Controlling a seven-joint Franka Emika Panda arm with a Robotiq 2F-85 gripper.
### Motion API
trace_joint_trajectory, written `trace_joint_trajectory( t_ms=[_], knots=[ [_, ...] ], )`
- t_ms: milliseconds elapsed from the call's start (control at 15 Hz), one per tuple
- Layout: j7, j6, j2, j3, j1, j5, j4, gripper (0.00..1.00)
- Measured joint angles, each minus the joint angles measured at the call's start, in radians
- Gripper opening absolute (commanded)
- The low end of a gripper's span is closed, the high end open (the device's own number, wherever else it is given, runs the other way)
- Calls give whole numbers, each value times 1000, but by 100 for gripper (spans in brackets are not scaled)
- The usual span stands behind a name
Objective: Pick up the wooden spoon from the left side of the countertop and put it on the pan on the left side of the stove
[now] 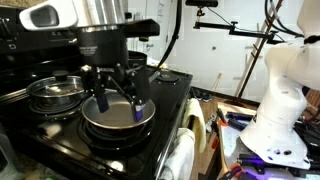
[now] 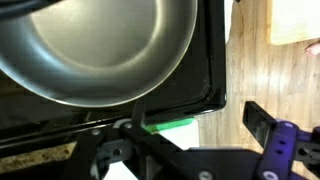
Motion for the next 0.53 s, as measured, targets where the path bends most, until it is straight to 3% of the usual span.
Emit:
trace_joint_trajectory(
  t_ms=[333, 533],
  knots=[
    [-41, 0, 30, 14, -4, 6, 21, 100],
    [-45, 77, 38, 24, -5, 6, 20, 100]
  ],
)
